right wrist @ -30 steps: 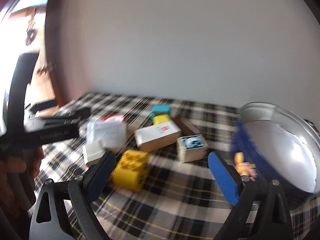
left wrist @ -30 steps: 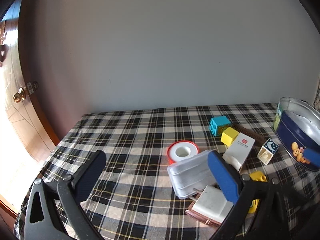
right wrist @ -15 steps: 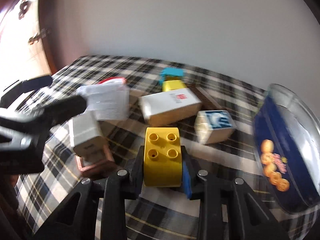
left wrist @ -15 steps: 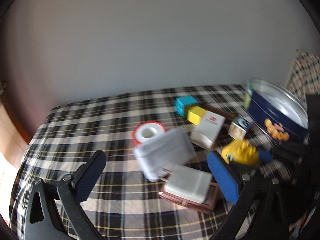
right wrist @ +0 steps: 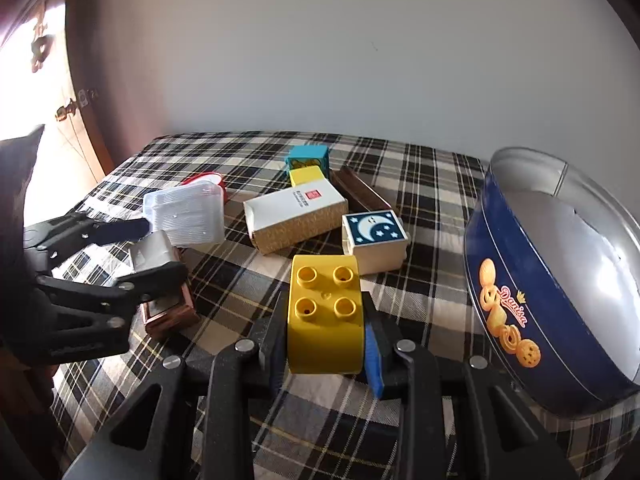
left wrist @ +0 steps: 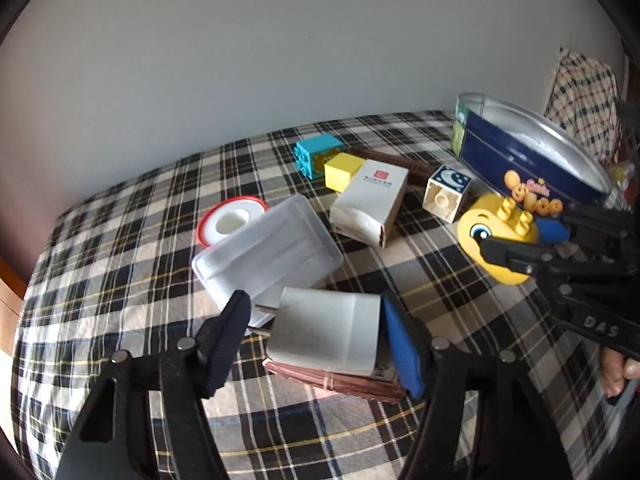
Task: Organize rigid objects
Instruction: 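Grasp the yellow square duplo brick with the right gripper while the left gripper grasps the white box, then carry the yellow brick and white box over the blue tin with both grippers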
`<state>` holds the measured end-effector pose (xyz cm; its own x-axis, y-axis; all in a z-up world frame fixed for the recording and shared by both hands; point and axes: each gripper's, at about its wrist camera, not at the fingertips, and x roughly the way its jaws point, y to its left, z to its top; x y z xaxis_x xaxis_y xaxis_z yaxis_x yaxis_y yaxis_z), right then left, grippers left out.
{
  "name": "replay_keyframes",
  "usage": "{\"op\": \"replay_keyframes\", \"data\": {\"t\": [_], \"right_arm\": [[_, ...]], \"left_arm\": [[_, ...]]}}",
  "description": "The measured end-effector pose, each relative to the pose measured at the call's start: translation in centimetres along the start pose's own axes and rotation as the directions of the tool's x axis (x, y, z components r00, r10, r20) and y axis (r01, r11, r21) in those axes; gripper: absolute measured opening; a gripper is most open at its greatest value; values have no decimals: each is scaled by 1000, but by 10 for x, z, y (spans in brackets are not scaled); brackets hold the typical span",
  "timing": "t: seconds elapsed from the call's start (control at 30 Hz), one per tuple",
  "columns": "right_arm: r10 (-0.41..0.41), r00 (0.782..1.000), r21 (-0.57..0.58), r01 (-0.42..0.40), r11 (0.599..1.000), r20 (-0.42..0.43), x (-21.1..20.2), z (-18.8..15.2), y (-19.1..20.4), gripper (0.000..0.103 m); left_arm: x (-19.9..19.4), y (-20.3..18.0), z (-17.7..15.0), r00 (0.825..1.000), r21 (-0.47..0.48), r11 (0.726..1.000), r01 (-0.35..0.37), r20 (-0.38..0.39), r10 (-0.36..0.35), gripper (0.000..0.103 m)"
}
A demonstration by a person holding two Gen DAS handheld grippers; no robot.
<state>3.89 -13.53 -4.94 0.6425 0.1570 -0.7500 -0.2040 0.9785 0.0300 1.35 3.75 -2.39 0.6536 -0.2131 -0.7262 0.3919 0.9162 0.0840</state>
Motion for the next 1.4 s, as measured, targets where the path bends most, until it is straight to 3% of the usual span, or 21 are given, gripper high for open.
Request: {"op": "replay_keyframes", "data": {"t": [0.1,0.27,0.47,0.5,0.67,0.8,0.87,0.93,1.13,1.2,1.3,1.4], "right_arm": [[9,1000,6,-9,1000,2,0,-1,2,34],[11,1000,33,-11,999,23,-8,-1,-7,34],[40,987,73,-51,996,154,-37,3,-17,34],[31,983,73,-45,996,181,-42,4,-17,34],[-9,979,73,-6,997,204,-49,5,-18,34],[3,984,73,-16,997,180,-46,5,-18,34],[1,983,74,-15,997,182,-46,6,-17,34],[4,983,79,-19,997,186,-46,6,-18,34],[15,986,101,-32,994,167,-40,7,-20,34],[22,987,111,-40,993,157,-38,6,-22,34],[24,988,118,-43,992,155,-38,6,-24,34],[17,987,116,-35,993,160,-38,6,-24,34]], "left_arm": [[-3,-2,-1,1000,21,1000,-4,5,4,64],[-5,9,1,999,-46,998,37,11,-37,63],[-20,13,6,994,-80,994,68,95,-60,63],[-21,14,6,993,-83,994,69,105,-60,47],[-20,14,7,993,-72,996,56,106,-49,47],[-12,5,3,998,-37,999,1,58,1,80],[-5,4,2,999,-35,999,-32,31,33,80],[1,6,3,999,-54,997,-54,6,54,77],[9,32,3,999,-229,973,-27,-27,21,71],[9,38,2,1000,-260,965,-17,-28,10,60],[10,44,2,1000,-285,958,11,-20,-18,60],[6,40,1,1000,-254,967,-6,-25,0,59]]}}
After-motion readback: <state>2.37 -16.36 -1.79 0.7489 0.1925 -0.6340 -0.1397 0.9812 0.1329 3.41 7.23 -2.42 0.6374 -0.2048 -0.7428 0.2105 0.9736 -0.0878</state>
